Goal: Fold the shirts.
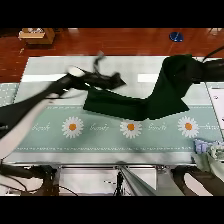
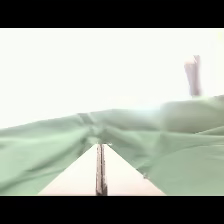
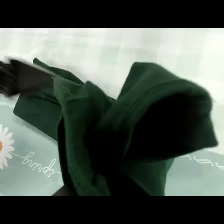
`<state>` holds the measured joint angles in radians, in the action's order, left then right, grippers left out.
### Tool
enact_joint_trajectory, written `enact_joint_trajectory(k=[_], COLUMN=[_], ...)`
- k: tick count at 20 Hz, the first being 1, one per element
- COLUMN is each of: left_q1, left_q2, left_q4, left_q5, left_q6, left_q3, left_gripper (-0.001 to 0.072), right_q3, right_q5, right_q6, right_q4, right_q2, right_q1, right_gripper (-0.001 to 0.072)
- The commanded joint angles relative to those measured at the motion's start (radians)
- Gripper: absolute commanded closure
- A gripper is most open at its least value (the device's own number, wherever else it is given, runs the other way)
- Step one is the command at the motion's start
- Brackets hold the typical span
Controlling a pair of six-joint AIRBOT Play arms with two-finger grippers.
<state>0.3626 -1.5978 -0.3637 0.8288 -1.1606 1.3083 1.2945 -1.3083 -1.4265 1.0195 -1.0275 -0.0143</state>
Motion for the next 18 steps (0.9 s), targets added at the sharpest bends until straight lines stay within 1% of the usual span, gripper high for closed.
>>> enact_joint_trajectory(k=[1, 3, 6, 8, 10, 11, 12, 13, 14, 16, 18], left_q1=[-0.219, -0.356, -0.534, -0.623, -0.680, -0.694, -0.697, -0.695, -0.692, -0.692, -0.692], left_q2=[0.232, 0.350, 0.493, 0.566, 0.614, 0.629, 0.636, 0.638, 0.638, 0.637, 0.633], left_q4=[-0.215, -0.243, -0.243, -0.243, -0.243, -0.244, -0.253, -0.273, -0.282, -0.285, -0.292], left_q5=[0.090, 0.157, 0.237, 0.286, 0.326, 0.349, 0.369, 0.385, 0.390, 0.386, 0.376], left_q6=[-0.023, -0.023, -0.023, -0.023, -0.023, -0.023, -0.023, -0.023, -0.023, -0.022, -0.022], left_q3=[-0.027, -0.027, -0.027, -0.027, -0.027, -0.027, -0.027, -0.027, -0.029, -0.045, -0.068], left_gripper=[0.0682, 0.0682, 0.0682, 0.0682, 0.0682, 0.0682, 0.0682, 0.0681, 0.0681, 0.0682, 0.0681], right_q3=[0.000, 0.000, 0.000, 0.000, 0.000, 0.000, 0.000, 0.000, 0.000, 0.000, 0.000], right_q5=[0.095, 0.178, 0.330, 0.451, 0.582, 0.646, 0.701, 0.721, 0.712, 0.625, 0.464], right_q6=[-0.003, -0.007, -0.013, -0.023, -0.043, -0.044, -0.044, -0.043, -0.042, -0.020, -0.032], right_q4=[0.053, 0.053, 0.053, 0.032, -0.037, -0.077, -0.131, -0.184, -0.208, -0.170, -0.011], right_q2=[-0.080, -0.156, -0.290, -0.391, -0.494, -0.537, -0.576, -0.599, -0.605, -0.578, -0.510], right_q1=[0.134, 0.225, 0.365, 0.455, 0.540, 0.576, 0.610, 0.629, 0.635, 0.618, 0.555], right_gripper=[0.0680, 0.0680, 0.0680, 0.0680, 0.0677, 0.0542, 0.0265, 0.0165, 0.0167, 0.0172, 0.0179])
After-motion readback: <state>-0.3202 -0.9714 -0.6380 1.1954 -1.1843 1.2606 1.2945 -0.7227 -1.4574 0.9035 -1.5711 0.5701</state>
